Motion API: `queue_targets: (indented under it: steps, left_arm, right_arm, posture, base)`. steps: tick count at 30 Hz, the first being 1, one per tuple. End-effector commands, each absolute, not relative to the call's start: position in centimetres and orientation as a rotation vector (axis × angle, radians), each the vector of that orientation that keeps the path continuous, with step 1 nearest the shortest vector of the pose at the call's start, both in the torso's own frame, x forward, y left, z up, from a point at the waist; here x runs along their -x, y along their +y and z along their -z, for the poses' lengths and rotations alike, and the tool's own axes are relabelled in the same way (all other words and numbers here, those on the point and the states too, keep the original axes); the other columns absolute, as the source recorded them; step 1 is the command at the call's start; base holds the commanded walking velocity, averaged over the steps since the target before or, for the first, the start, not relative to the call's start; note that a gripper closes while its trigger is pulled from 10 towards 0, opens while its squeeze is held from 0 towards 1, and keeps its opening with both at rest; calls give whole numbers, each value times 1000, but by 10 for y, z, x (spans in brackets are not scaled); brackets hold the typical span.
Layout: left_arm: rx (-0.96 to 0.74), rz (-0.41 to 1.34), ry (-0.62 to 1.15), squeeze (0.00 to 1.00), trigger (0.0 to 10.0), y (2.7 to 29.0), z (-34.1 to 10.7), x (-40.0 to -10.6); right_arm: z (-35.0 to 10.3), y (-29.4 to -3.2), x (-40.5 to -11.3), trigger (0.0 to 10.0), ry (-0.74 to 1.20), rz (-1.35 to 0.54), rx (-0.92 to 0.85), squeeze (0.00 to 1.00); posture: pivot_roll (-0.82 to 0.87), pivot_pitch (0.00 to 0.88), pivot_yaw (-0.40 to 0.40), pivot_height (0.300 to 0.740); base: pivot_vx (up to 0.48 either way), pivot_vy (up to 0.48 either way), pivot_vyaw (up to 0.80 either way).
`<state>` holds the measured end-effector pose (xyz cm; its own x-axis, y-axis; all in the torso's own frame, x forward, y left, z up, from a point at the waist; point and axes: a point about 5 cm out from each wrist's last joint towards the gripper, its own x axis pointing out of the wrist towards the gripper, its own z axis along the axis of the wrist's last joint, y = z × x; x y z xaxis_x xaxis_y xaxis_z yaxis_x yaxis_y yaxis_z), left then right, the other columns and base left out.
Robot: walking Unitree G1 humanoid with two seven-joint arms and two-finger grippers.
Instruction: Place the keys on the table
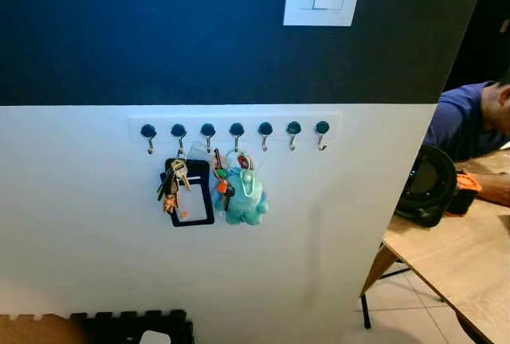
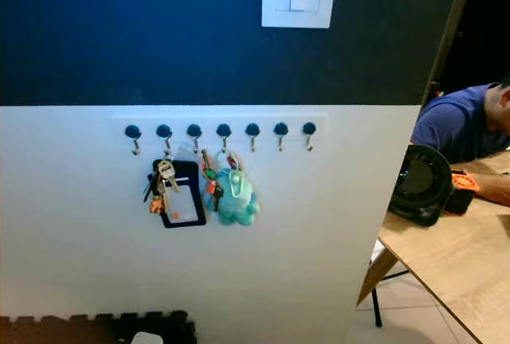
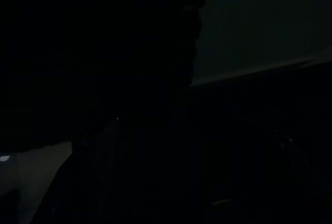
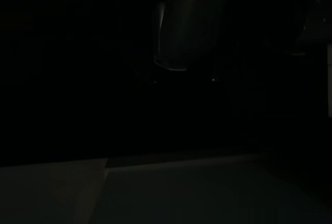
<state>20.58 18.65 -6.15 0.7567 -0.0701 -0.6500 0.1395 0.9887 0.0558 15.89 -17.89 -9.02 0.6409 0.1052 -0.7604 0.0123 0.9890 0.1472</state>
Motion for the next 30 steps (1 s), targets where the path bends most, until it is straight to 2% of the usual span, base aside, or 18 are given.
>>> queue_targets:
  steps: [1, 8, 26, 30]
  left_arm:
    - [-94, 98, 710, 0, 10000, 189, 63, -201]
    - [-77, 98, 703, 0, 10000, 188, 63, -203]
    - [-76, 118, 704, 0, 10000, 187, 63, -202]
    - [-83, 126, 684, 0, 10000, 186, 61, -204]
  right_arm:
    - [91, -180, -156, 10000, 880, -45, -145, 0]
    - [91, -179, -157, 10000, 877, -49, -142, 0]
    - [90, -177, -158, 10000, 871, -54, -144, 0]
    - [90, -177, -159, 10000, 869, -53, -146, 0]
  posture:
    - [70, 0, 3, 740]
    - [73, 0, 1, 740]
    - [75, 0, 2, 740]
    - [74, 0, 5, 740]
  base:
    - [0, 0, 0]
    - [0, 0, 0]
    - [0, 362, 0]
    - [0, 70, 0]
